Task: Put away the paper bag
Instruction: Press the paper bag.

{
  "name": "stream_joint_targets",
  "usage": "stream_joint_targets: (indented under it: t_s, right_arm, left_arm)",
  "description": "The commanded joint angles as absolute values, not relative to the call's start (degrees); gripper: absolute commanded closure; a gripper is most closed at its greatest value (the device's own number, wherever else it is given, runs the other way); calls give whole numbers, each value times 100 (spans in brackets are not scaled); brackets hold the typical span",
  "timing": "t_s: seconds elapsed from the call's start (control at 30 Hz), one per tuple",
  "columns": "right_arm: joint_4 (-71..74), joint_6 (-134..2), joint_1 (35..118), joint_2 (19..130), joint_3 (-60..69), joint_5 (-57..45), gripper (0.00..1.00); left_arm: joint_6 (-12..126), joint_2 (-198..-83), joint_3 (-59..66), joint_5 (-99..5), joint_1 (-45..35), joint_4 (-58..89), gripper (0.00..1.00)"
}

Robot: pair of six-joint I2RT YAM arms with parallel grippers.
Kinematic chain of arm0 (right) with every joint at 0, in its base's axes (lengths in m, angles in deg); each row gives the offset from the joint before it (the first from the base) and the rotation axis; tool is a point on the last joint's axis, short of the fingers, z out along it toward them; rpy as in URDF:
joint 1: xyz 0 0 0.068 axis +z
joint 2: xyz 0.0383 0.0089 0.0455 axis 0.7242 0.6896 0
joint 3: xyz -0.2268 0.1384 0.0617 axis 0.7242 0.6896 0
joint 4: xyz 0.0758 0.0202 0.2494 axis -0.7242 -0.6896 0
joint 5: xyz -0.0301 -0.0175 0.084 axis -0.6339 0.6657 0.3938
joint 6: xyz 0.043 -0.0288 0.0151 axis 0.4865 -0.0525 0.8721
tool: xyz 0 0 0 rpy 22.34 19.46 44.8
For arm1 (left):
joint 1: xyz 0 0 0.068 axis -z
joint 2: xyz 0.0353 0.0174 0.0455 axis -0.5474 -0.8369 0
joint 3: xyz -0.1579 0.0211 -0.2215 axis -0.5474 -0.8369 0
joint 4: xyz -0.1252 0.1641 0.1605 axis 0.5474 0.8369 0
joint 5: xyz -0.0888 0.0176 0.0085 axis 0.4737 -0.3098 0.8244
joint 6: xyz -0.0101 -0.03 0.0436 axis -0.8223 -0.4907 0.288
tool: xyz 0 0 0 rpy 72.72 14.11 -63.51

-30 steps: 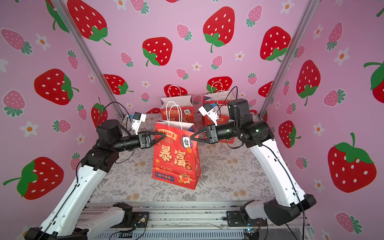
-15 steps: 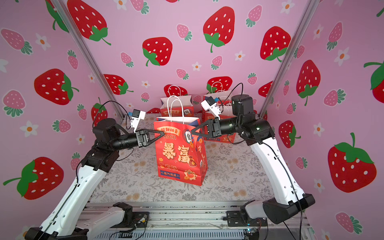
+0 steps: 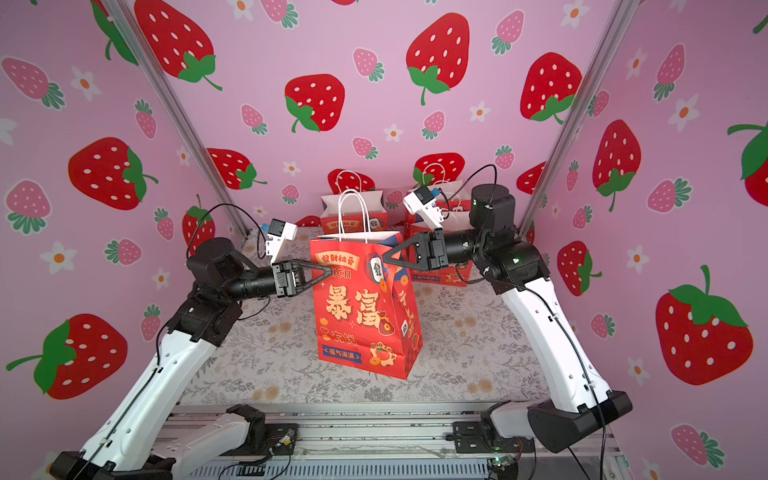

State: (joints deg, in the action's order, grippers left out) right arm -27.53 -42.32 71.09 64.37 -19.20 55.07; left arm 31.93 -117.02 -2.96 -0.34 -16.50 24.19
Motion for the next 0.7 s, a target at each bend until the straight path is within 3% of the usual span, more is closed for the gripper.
stream_joint_targets:
  t_s: [0.0, 0.3, 0.67]
  right_arm:
    - [-2272, -4078, 6955, 6235, -1888, 5619, 100]
    - [-1745, -3696, 6619, 6160, -1804, 5748, 100]
    - [-1752, -3719, 6524, 6160, -1696, 5736, 98]
  left_arm:
    - [3130, -11651, -425, 108, -1585, 2042, 35]
    - [2854, -11828, -414, 240, -1501, 1540, 37]
    - [2763, -11964, -233, 206, -1341, 1383, 81]
